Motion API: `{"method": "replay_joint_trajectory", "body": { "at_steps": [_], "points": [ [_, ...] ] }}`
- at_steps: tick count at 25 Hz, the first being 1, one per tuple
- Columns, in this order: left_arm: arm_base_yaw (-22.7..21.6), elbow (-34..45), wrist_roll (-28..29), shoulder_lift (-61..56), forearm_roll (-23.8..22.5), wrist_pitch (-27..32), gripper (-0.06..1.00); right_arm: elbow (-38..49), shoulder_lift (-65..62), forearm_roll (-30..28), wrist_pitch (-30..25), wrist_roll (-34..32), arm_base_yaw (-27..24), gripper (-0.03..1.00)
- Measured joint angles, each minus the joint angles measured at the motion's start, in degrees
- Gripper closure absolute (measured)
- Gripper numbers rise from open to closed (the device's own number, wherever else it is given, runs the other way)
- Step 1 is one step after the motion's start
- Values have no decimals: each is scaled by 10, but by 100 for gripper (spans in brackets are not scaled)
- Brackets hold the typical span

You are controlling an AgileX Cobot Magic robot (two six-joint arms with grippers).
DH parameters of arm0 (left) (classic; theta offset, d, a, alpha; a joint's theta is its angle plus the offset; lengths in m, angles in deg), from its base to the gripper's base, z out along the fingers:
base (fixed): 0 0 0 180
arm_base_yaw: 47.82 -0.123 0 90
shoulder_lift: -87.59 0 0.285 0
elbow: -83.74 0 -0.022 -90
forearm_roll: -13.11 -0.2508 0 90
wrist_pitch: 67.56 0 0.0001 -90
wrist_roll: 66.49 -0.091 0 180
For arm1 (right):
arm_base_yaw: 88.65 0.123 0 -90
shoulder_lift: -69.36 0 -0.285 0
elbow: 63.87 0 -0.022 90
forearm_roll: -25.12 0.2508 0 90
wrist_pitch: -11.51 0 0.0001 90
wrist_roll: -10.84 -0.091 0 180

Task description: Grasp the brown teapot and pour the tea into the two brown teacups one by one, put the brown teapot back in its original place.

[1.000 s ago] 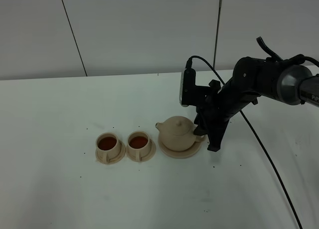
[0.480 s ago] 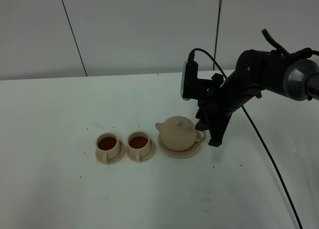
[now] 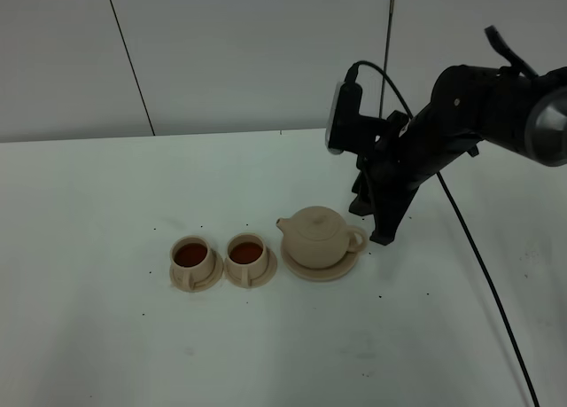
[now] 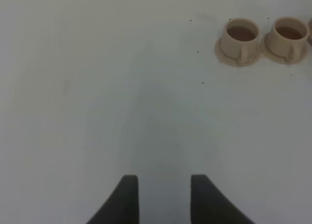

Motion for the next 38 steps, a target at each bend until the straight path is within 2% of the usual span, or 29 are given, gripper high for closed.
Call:
{"method": "replay_joint_trajectory", "body": {
  "at_steps": [5, 11, 15, 29, 33, 38],
  "points": [
    [0, 0, 0, 0, 0, 0, 62, 0, -21, 4, 3, -20, 0, 63],
    [0, 0, 0, 0, 0, 0, 62, 0, -25, 4, 2, -94, 0, 54],
    [0, 0, 0, 0, 0, 0, 62, 1, -40, 4, 2, -147, 0, 53],
    [0, 0, 0, 0, 0, 0, 62, 1, -149, 5, 9, -239, -11, 51],
    [0, 0, 0, 0, 0, 0, 62, 13, -172, 16, 49, -242, -12, 51],
    [0, 0, 0, 0, 0, 0, 62, 96, -221, 67, 167, -226, -12, 51]
  ]
}}
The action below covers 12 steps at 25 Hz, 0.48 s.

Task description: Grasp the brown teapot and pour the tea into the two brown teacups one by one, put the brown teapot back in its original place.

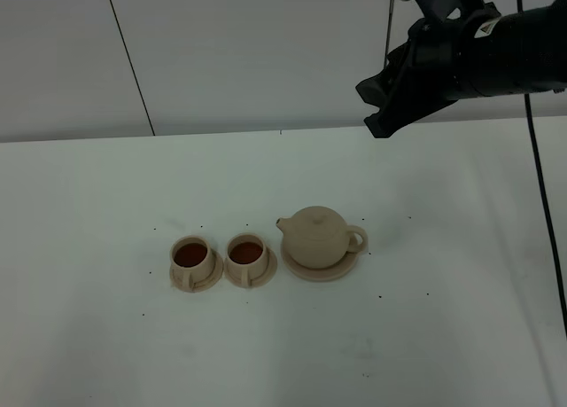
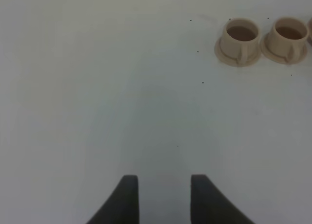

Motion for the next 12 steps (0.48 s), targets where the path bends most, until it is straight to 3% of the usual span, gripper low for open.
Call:
{"method": "replay_joint_trajectory", "body": {
  "at_steps": [6, 12],
  "points": [
    [0, 0, 0, 0, 0, 0, 62, 119, -68, 63, 127, 38, 0, 51],
    [0, 0, 0, 0, 0, 0, 62, 206, -142, 73, 210, 10, 0, 51]
  ]
}}
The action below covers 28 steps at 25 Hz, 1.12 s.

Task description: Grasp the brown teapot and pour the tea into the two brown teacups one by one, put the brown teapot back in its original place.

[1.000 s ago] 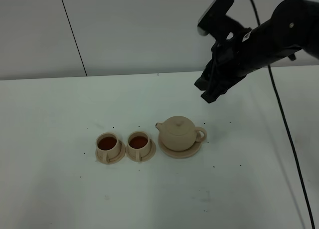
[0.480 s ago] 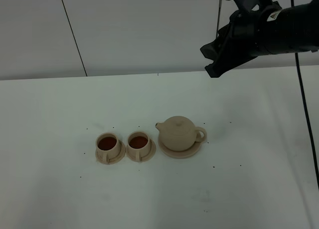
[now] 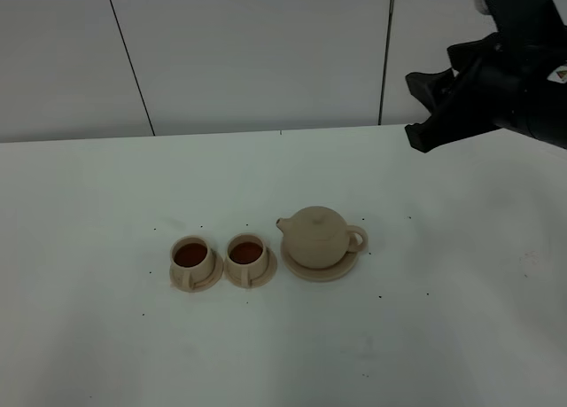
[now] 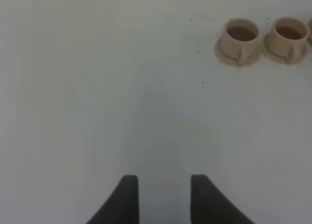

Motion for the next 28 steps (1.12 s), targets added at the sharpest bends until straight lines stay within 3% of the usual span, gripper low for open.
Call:
{"method": "replay_joint_trajectory", "body": {
  "at_steps": [5, 19, 24, 28],
  "points": [
    [0, 0, 0, 0, 0, 0, 62, 73, -60, 1, 28, -30, -14, 51],
    [0, 0, 0, 0, 0, 0, 62, 182, -201, -6, -88, -74, -118, 51],
    [0, 0, 0, 0, 0, 0, 62, 191, -238, -62, -141, -128, -157, 51],
    [0, 0, 0, 0, 0, 0, 62, 192, -270, -142, -186, -192, -173, 51]
  ]
}}
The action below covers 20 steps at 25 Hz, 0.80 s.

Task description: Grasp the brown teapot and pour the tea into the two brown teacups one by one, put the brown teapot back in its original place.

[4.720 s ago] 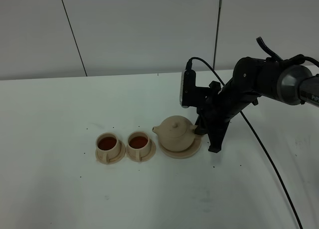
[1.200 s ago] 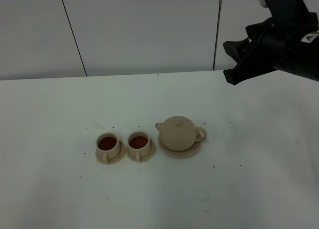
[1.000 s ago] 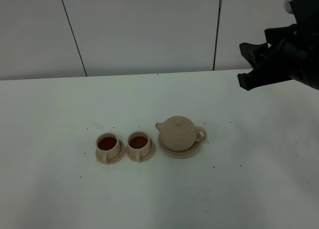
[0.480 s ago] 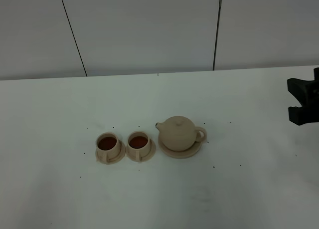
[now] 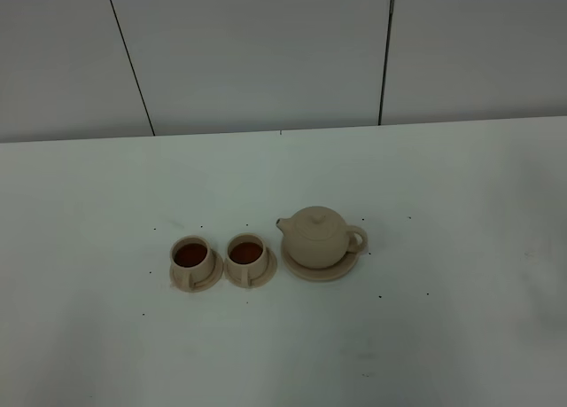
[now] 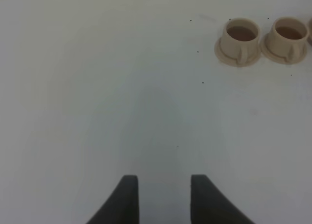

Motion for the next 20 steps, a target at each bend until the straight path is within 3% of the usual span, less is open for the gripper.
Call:
{"method": "replay_joint_trajectory", "body": {
  "at_steps": [8, 20],
  "points": [
    [0, 0, 0, 0, 0, 0, 62, 26, -90, -144, -54, -134, -3, 51],
    [0, 0, 0, 0, 0, 0, 62, 68, -254, -203, -176, -208, -3, 52]
  ]
}}
